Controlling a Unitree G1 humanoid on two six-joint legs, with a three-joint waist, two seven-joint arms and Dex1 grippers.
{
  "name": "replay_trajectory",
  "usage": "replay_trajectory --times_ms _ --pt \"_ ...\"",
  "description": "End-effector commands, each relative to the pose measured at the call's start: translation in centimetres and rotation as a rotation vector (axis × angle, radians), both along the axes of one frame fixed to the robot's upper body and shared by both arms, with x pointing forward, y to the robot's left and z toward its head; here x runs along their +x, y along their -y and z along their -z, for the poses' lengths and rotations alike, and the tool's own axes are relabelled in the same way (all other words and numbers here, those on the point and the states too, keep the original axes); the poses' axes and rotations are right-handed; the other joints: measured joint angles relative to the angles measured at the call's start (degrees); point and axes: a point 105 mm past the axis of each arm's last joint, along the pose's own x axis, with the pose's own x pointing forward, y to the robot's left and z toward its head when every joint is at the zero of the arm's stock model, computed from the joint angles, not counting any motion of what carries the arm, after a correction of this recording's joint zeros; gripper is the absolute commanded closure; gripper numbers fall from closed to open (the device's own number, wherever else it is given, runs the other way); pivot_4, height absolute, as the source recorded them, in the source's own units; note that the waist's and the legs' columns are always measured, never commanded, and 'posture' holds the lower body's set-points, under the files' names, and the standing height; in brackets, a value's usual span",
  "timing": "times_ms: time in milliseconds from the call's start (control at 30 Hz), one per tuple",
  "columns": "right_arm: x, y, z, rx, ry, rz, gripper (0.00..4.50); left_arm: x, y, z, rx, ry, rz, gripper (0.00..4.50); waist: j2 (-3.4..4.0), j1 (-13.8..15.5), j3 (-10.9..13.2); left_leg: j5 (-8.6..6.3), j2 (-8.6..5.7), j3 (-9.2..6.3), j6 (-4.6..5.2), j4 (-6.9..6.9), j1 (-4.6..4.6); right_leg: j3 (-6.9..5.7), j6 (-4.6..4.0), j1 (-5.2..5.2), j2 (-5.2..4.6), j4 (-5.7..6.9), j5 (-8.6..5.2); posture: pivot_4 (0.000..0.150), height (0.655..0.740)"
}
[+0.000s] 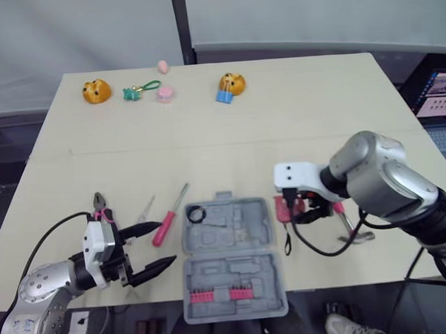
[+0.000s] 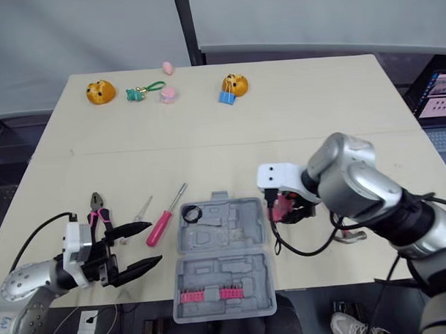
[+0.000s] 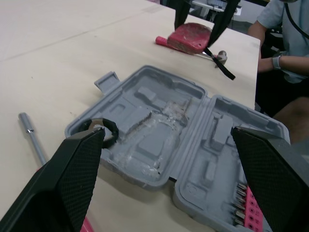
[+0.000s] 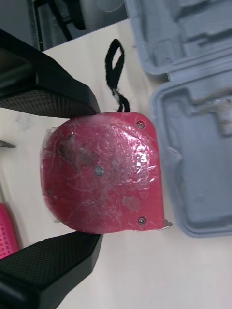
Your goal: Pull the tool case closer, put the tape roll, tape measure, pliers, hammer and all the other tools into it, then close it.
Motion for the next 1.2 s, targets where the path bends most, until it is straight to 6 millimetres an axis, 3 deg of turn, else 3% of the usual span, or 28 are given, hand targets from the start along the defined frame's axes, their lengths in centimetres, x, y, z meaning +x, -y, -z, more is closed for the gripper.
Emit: replay_trajectory --times_ms 33,300,733,1200 --pt "0.5 -1.7 0.1 0.013 0.023 0.027 1.50 -0.6 -0.3 -1.1 0.005 0.033 0.012 0.00 -0.02 -0.1 0.0 0.00 0.01 0.01 0.00 0.02 0.00 0.00 0.00 0.00 0.00 0.01 0.00 0.150 0.7121" --pt "1.0 -4.2 1.5 0.008 0.024 0.003 1.50 -0.9 -1.2 -0.5 0.018 0.028 0.004 0.00 -0.02 -0.1 0.0 0.04 -0.01 0.02 -0.04 0.11 0.02 0.00 0.00 0.00 0.00 0.15 0.00 0.150 0.7121" --pt "1.9 -4.7 3.3 -0.019 0.029 -0.029 1.50 -1.1 -1.2 -0.2 0.016 0.035 0.008 0.00 -0.03 -1.0 0.0 0.04 -0.01 0.05 -0.04 0.12 0.04 0.00 -0.01 -0.05 0.00 0.29 -0.01 0.150 0.7121" --pt "2.6 -5.9 3.7 -0.032 0.047 -0.101 1.50 -1.2 0.0 -0.8 0.004 0.037 0.000 0.00 -0.03 -1.4 0.0 0.05 0.00 0.07 -0.05 0.13 0.07 0.01 -0.02 -0.06 0.00 0.33 -0.01 0.150 0.7121"
